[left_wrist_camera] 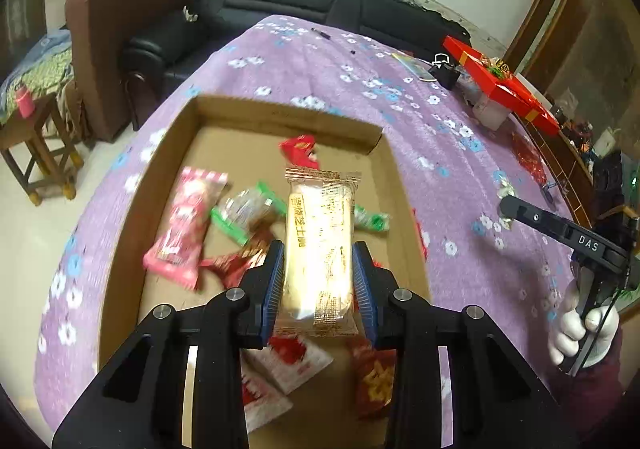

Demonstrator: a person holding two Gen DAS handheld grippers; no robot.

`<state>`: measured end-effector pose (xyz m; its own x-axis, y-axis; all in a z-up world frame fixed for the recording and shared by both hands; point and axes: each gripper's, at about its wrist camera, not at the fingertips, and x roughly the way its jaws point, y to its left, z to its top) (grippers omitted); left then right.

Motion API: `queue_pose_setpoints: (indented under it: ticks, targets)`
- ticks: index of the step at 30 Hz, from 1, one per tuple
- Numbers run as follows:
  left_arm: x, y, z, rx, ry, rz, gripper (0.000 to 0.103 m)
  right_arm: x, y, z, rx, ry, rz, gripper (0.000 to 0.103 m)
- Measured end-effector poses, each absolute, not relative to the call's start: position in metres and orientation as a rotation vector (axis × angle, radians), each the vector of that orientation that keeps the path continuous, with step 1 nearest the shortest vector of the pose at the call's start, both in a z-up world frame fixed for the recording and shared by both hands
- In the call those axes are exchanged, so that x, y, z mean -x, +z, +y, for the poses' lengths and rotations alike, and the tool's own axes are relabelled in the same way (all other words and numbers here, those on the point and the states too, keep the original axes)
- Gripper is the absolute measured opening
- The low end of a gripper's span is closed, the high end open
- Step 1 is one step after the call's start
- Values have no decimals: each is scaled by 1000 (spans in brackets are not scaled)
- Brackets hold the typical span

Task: Organize snacks
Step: 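Drop the yellow pastry in the box with the left tool while the right tool drops the green packet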

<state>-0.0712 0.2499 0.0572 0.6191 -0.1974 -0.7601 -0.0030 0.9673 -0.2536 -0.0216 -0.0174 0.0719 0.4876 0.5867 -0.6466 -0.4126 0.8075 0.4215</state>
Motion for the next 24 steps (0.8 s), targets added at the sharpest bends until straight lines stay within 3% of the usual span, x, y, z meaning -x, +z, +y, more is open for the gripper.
queue_pose_setpoints:
  ticks: [10,22,24]
  targets:
    - [109,38,249,227,-126,926,33,24,67,83,-106,734,938,26]
    - [114,33,253,293,-151,914,34,5,38,139,-28,742,1026,26]
    - [114,35,256,316,-150,911,39,2,34,140,-46,743,1034,26]
